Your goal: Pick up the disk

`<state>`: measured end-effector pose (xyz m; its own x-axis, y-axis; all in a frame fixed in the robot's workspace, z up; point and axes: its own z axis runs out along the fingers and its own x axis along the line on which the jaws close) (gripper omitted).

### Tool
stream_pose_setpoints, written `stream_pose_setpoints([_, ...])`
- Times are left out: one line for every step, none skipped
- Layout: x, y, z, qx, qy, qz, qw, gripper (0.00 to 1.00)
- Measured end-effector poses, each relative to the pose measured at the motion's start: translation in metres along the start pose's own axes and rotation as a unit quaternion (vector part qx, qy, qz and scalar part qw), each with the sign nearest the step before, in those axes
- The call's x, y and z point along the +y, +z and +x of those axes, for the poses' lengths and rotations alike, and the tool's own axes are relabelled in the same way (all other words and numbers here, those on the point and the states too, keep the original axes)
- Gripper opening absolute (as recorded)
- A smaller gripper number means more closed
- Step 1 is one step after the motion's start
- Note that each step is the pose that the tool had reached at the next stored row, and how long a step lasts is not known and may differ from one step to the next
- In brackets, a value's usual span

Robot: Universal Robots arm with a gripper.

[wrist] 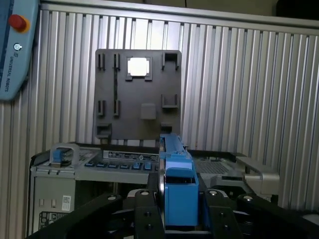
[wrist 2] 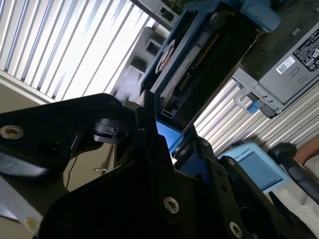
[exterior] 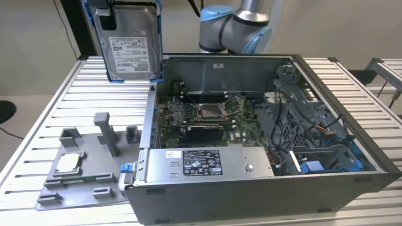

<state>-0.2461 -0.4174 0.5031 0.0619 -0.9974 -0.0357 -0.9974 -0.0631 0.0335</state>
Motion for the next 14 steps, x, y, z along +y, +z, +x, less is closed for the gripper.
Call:
stream_pose_setpoints([-0.004,-0.0001,0.0008,0.0,0.0,-0.0002,1.0,0.0])
stream_pose_setpoints([-0.0081,-0.0003,0.0017,0.0,0.0,-0.0004,1.0,0.0])
stream_pose_setpoints([-0.012,-0.0005,0.0026,-0.0001,0.0,-0.0006,1.0,0.0])
stream_pose_setpoints([-0.016,-0.0007,0.0035,-0.0001,0.0,-0.0009,1.0,0.0])
stream_pose_setpoints([-0.0201,-0.0008,0.0045,-0.0001,0.0,-0.0011,1.0,0.0])
stream_pose_setpoints([-0.0239,-0.001,0.0054,-0.0001,0.0,-0.0013,1.0,0.0])
stream_pose_setpoints([-0.0279,-0.0011,0.0064,-0.0001,0.0,-0.0014,1.0,0.0])
stream_pose_setpoints([-0.0322,-0.0013,0.0075,-0.0001,0.0,-0.0017,1.0,0.0])
stream_pose_setpoints([-0.0363,-0.0015,0.0085,-0.0001,0.0,-0.0019,1.0,0.0])
stream_pose_setpoints([-0.0401,-0.0017,0.0096,-0.0001,0.0,-0.0021,1.0,0.0])
stream_pose_setpoints([-0.0442,-0.0019,0.0106,-0.0001,0.0,-0.0023,1.0,0.0])
stream_pose_setpoints([-0.0484,-0.0021,0.0118,-0.0001,0.0,-0.0025,1.0,0.0])
stream_pose_setpoints([-0.0523,-0.0022,0.0128,-0.0002,0.0,-0.0027,1.0,0.0])
stream_pose_setpoints([-0.0565,-0.0024,0.014,-0.0002,0.0,-0.0029,1.0,0.0])
